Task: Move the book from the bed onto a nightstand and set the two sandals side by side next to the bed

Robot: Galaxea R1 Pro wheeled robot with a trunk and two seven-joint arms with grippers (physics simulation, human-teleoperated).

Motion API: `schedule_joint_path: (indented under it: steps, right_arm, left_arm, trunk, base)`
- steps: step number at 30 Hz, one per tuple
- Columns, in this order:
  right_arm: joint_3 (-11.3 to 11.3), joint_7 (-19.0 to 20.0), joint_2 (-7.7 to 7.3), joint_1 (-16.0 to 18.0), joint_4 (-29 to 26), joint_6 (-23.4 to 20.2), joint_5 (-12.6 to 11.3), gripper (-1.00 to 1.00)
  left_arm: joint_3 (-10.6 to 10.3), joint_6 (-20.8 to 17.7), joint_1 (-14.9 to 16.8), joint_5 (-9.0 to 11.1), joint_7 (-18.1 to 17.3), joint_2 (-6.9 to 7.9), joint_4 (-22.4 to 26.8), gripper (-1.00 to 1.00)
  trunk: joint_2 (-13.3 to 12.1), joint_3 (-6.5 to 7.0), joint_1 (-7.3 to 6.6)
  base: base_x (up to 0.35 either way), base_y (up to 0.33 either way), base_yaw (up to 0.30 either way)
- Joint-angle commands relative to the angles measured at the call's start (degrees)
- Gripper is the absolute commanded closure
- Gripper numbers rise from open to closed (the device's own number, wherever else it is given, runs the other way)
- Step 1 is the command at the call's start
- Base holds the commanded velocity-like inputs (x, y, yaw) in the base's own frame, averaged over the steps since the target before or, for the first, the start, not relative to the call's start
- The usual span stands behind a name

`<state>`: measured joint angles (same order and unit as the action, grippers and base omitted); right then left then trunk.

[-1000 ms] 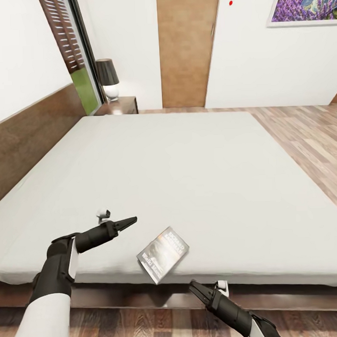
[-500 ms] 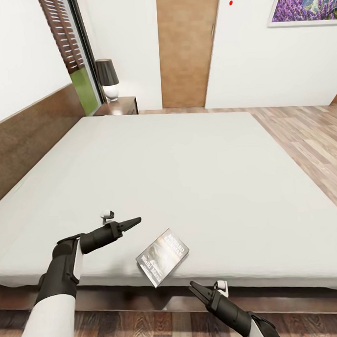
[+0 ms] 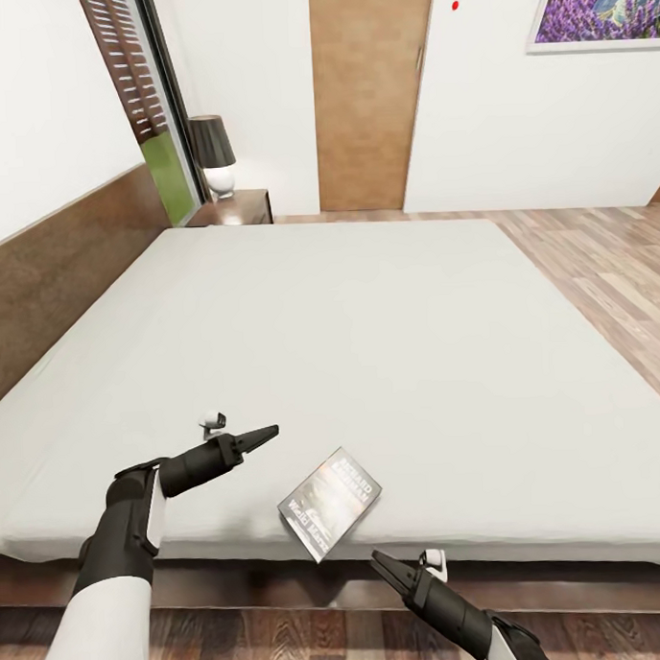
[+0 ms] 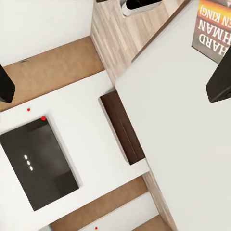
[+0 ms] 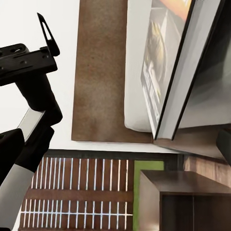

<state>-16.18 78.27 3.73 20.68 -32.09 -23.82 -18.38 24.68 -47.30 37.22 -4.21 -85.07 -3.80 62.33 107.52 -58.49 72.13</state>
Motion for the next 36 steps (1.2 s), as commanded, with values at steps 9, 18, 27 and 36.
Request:
schedule_joint_path:
  steps: [9, 18, 27, 36]
  right_arm:
    - [-0.3, 0.2, 0.05, 0.0, -0.1, -0.6, 0.1, -1.00]
    - [-0.3, 0.2, 0.05, 0.0, -0.1, -0.6, 0.1, -1.00]
    - [-0.3, 0.2, 0.05, 0.0, -0.1, -0.6, 0.0, -1.00]
    - [-0.3, 0.2, 0.05, 0.0, -0.1, -0.6, 0.0, -1.00]
  left_arm:
    - [0.1, -0.6, 0.0, -0.4, -0.4, -0.06, 0.0, -1.00]
    - [0.2, -0.6, 0.0, -0.4, -0.4, -0.07, 0.0, -1.00]
    - [0.1, -0.6, 0.0, -0.4, -0.4, -0.07, 0.0, -1.00]
    - [0.1, -0.6, 0.0, -0.4, -0.4, -0.07, 0.0, -1.00]
  trunk:
    - [0.0, -0.04, -0.01]
    - [0.0, -0.04, -0.01]
    - [0.0, -0.04, -0.01]
    - [0.0, -0.04, -0.01]
  base:
    - [0.034, 0.122, 0.000]
    - [0.017, 0.044, 0.000]
    - [0.106, 0.001, 0.000]
    - [0.005, 0.000, 0.000]
